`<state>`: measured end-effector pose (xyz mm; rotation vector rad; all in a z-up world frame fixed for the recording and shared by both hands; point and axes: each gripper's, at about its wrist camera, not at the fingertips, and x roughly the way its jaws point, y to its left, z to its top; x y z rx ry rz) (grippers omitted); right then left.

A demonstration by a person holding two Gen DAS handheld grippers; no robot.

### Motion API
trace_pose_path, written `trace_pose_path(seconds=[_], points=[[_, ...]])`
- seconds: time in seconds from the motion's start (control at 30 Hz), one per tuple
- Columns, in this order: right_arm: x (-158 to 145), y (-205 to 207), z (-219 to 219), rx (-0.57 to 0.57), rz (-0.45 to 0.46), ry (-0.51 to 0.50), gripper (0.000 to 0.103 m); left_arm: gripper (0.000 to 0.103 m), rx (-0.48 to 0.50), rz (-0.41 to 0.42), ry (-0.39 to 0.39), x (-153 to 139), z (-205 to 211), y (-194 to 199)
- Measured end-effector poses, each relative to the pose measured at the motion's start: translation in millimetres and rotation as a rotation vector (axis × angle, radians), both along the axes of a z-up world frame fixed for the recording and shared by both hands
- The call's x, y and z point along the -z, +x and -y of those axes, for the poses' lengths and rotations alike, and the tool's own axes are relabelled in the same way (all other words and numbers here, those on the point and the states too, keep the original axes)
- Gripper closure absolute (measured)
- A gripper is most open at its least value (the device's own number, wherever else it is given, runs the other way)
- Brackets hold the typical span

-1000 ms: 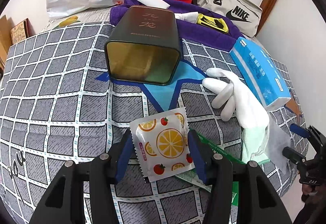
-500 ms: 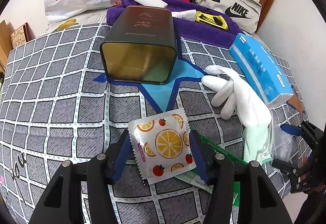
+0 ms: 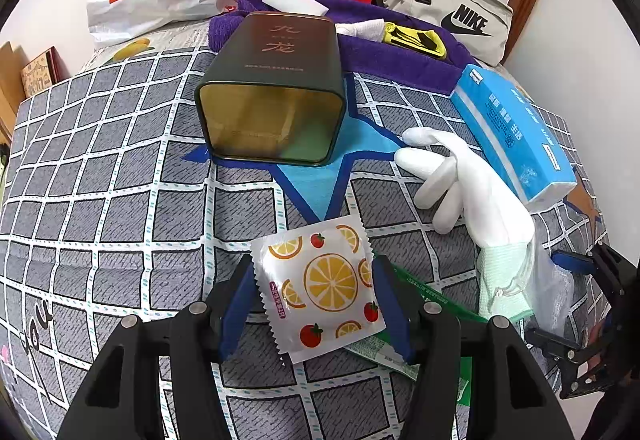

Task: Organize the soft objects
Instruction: 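Grasp the white mesh bag with the right tool while the left tool holds the sachet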

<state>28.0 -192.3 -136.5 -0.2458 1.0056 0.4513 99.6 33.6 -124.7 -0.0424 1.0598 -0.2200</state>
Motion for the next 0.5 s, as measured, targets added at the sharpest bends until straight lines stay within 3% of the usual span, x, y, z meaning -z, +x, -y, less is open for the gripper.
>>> trace_pose_path(seconds=[0.07,0.13,0.27,0.33,0.5], points=[[-1,-1,-3,0.012,0.020,-0.001,0.024,0.048,0.000,0.000,0.001,0,0,0],[-4,-2,-4,0.014,0.035,0.010,0.044,0.048,0.000,-0.001,-0.001,0,0,0],[-6,-3,-7,0.009,0.046,0.009,0.063,0.048,0.002,-0.001,-0.005,-1,0,0],[-8,-4,-7,0.015,0.049,0.008,0.085,0.048,0.001,-0.003,-0.013,-2,-2,-1],[-18,-9,3,0.059,0.060,0.006,0.094,0.048,0.000,-0.010,-0.039,-2,-7,-3]])
